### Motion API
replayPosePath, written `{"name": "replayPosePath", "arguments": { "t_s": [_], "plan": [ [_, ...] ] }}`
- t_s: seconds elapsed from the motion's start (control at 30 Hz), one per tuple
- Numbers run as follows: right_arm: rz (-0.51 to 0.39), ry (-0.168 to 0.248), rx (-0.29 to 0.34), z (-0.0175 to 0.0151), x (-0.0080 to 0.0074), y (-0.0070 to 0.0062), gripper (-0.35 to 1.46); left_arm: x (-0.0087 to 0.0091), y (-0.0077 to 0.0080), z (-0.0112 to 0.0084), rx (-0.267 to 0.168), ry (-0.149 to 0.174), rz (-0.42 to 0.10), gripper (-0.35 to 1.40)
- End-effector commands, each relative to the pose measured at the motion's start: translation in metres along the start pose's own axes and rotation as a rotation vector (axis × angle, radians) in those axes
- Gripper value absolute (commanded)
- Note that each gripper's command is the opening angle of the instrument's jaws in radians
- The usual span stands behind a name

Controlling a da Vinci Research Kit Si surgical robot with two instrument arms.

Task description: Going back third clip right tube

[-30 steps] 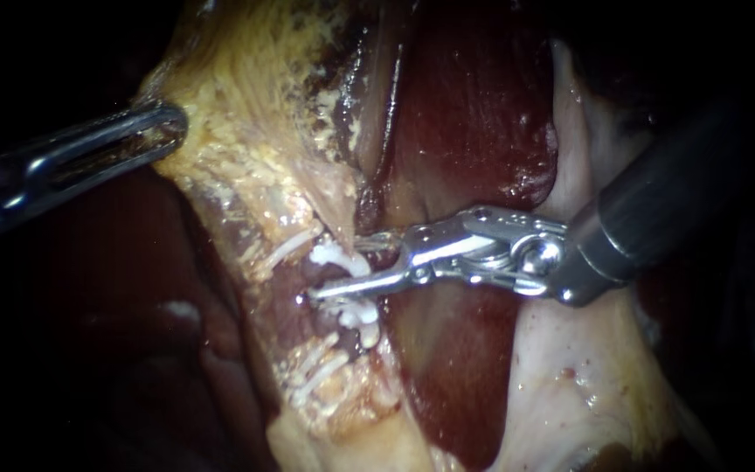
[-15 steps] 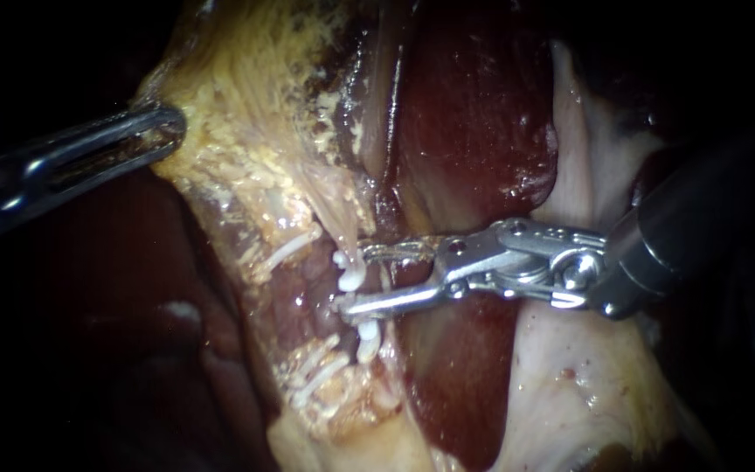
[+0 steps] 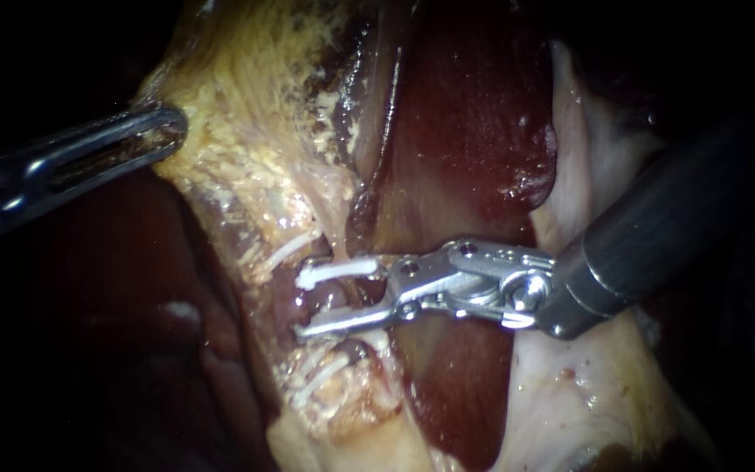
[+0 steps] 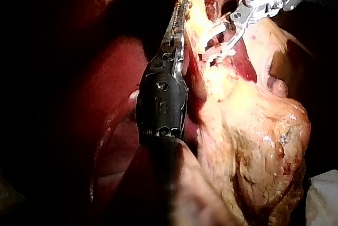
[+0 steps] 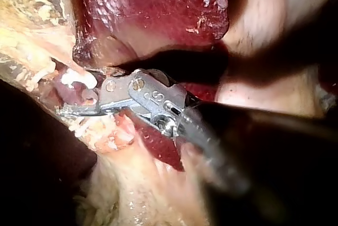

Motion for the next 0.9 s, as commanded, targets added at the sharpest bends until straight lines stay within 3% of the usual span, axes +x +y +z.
{"name": "replayPosePath", "arguments": {
  "t_s": [0.03,0.2,0.33,0.57,0.7,0.9],
  "plan": [
    [-0.014,0.005,-0.013,-0.0005,0.0003,0.0002,0.6,0.0,0.0,0.0,0.0,0.0,0.0,-0.35],
    [-0.039,0.014,-0.036,-0.0031,0.0011,0.0012,0.6,0.0,0.0,0.0,0.0,0.0,0.0,-0.35],
    [-0.057,0.012,-0.028,-0.0046,0.0009,0.001,0.6,0.0,0.0,-0.0001,0.0,0.0,0.0,-0.35],
    [-0.204,0.002,-0.005,-0.0084,0.0009,-0.0002,0.6,0.0,0.0,-0.0003,0.0,0.0,0.0,-0.35],
    [-0.279,-0.002,0.017,-0.0117,0.002,-0.0013,0.6,0.0,0.0,-0.0003,0.0,0.0,0.0,-0.35],
    [-0.321,0.004,0.028,-0.0143,0.004,-0.0032,0.6,0.0,-0.0001,-0.0003,0.0,0.0,0.0,-0.35]
  ]
}}
